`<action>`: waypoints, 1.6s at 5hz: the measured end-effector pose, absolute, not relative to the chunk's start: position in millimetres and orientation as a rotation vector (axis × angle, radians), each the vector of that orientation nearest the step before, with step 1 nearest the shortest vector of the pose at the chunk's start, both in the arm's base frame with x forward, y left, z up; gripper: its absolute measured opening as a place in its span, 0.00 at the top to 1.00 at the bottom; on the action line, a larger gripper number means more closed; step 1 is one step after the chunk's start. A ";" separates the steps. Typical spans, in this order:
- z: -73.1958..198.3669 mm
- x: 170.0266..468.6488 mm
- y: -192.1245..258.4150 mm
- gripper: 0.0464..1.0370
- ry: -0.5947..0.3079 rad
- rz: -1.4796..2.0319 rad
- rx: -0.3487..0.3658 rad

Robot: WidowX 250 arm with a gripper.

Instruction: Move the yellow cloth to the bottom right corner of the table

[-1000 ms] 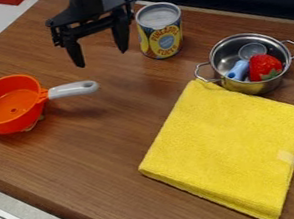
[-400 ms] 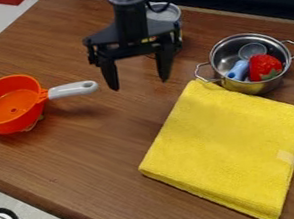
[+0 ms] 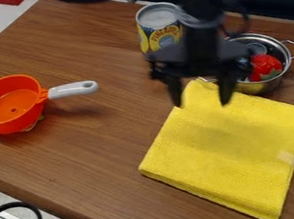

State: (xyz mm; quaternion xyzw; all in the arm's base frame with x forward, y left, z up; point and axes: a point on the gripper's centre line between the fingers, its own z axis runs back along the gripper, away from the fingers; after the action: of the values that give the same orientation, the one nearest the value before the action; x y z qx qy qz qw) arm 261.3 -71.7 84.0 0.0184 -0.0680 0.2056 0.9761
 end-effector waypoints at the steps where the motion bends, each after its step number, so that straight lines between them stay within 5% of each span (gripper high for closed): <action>1: 63.3 262.0 -93.3 0.65 -0.125 0.363 0.044; 2: 44.9 265.6 -102.9 0.87 -0.124 0.326 0.003; 3: 36.0 264.9 -104.5 0.99 -0.149 0.301 -0.006; 8: 34.0 245.9 -59.3 0.99 -0.138 0.410 0.023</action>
State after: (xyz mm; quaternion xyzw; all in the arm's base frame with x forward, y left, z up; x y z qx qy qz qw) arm 245.9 -59.3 34.0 0.0114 -0.0684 0.2035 0.9766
